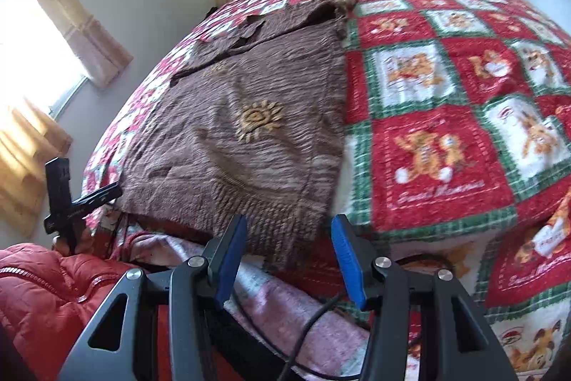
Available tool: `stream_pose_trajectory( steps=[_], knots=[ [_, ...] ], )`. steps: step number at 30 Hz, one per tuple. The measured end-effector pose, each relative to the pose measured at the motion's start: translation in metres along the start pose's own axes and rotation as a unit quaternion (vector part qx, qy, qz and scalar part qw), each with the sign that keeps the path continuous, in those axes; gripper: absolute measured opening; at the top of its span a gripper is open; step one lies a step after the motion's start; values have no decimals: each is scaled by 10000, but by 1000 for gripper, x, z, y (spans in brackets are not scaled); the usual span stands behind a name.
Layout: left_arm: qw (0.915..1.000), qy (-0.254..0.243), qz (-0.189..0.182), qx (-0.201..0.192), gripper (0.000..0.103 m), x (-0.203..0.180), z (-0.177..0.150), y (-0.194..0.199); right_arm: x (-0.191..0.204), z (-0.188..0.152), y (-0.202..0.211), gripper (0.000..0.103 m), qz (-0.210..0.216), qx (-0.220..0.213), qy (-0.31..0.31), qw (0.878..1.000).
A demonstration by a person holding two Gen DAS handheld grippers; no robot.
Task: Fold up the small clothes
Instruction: 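Grasp the sweater hem with the left tool while the right tool grasps the hem too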
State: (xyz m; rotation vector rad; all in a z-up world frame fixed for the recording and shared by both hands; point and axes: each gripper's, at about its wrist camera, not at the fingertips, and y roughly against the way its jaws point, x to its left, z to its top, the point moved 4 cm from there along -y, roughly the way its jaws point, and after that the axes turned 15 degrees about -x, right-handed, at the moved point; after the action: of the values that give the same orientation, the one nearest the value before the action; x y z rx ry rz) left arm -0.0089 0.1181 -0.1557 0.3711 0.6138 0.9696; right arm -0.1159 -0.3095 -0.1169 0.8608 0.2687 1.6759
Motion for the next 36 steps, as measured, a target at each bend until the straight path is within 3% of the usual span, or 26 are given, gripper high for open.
stream_pose_trajectory(
  steps=[2, 6, 14, 21, 26, 28, 29, 30, 31, 36],
  knots=[
    [10000, 79, 10, 6, 48, 3, 0, 1, 4, -3, -1, 51, 19, 42, 97, 9999],
    [9990, 429, -131, 14, 48, 9, 2, 2, 5, -6, -3, 51, 126, 177, -16, 9998],
    [9996, 230, -123, 72, 45, 0, 0, 0, 4, -10, -6, 47, 92, 340, -57, 9994],
    [9997, 149, -204, 76, 66, -6, 1, -2, -11, -12, -7, 47, 207, 427, -774, 9959],
    [9998, 96, -162, 49, 62, -8, -1, -3, -11, -9, -9, 45, 445, 315, -1032, 9932],
    [9999, -9, -97, 41, 50, -9, -1, -3, -11, -12, -12, 22, 384, 382, -1013, 9934],
    [9999, -34, -73, 63, 31, -9, -1, -3, -12, -14, -15, 5, 343, 450, -984, 9935],
    [9999, -15, 11, 105, 15, -7, -1, -4, -14, -17, -18, 5, 373, 498, -1059, 9924],
    [9999, 17, 50, 114, 12, -5, -1, -5, -15, -18, -17, 5, 415, 486, -1109, 9918],
    [9995, 252, -71, 203, 11, 0, 2, -3, -3, -11, -9, 5, 799, 431, -1123, 9895]
  ],
)
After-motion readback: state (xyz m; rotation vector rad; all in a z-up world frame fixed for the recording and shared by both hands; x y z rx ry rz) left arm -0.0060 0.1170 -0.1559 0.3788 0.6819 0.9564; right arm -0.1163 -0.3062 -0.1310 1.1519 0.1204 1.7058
